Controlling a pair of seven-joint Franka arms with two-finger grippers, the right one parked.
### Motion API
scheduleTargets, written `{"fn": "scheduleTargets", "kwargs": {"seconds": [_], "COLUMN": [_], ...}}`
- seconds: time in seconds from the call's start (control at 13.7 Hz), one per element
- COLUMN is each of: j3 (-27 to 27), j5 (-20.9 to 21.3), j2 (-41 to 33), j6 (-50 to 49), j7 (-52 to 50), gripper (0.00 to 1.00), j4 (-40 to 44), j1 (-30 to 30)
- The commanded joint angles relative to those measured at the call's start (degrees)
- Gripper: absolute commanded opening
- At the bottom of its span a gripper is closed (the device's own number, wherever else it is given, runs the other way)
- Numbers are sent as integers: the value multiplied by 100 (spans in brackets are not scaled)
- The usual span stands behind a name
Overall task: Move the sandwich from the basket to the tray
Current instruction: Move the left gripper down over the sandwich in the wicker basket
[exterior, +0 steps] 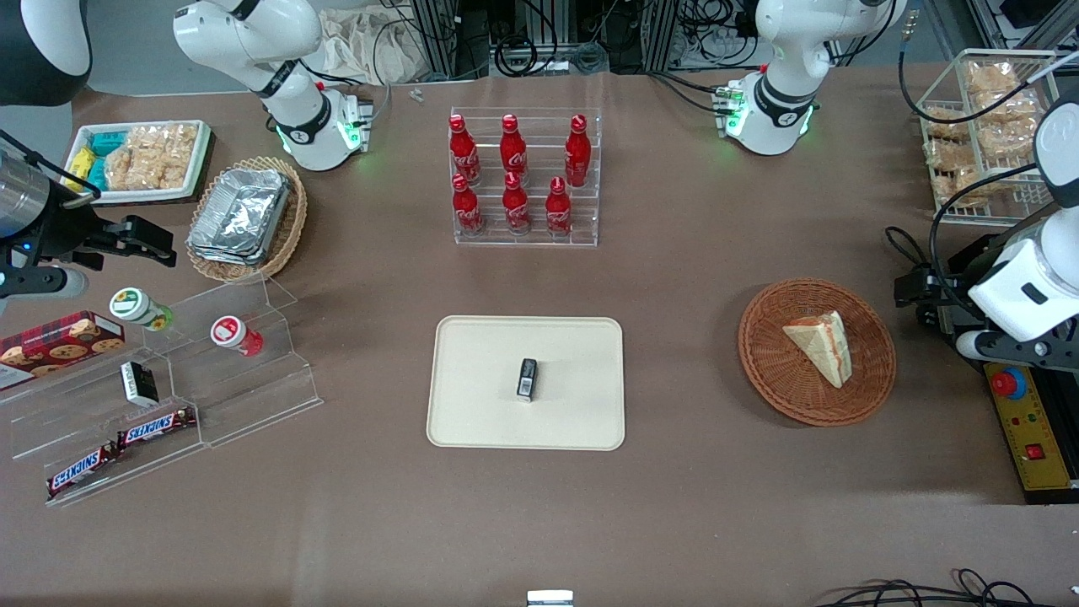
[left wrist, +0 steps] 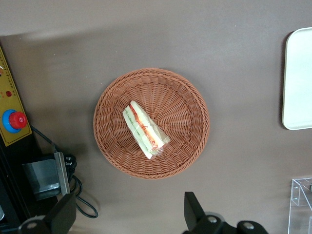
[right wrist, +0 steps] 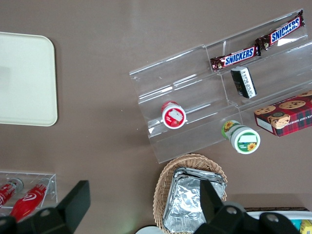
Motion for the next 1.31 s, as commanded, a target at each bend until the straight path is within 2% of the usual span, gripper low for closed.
{"fn": "scheduleTargets", "kwargs": {"seconds": [0.0,0.29,0.44,0.66,0.88,1.09,1.24], "j3": [10,-52,-26,10,10,10,10], "j5": [67,32,14,-56,-56,-47,-47], "j2": [152,459,469,337,249,249,240], "j6": [-138,-147,10,940,1986,2602,3181], "j7": [30,-609,-1085,-1209,-2305,-3290,-3520], "gripper": [100,100,100,100,100,100,100], "j4": [212,326,55,-918,-1877,-2449,-2888], "j1": [-68,-191,-182,2,187,195,187]}}
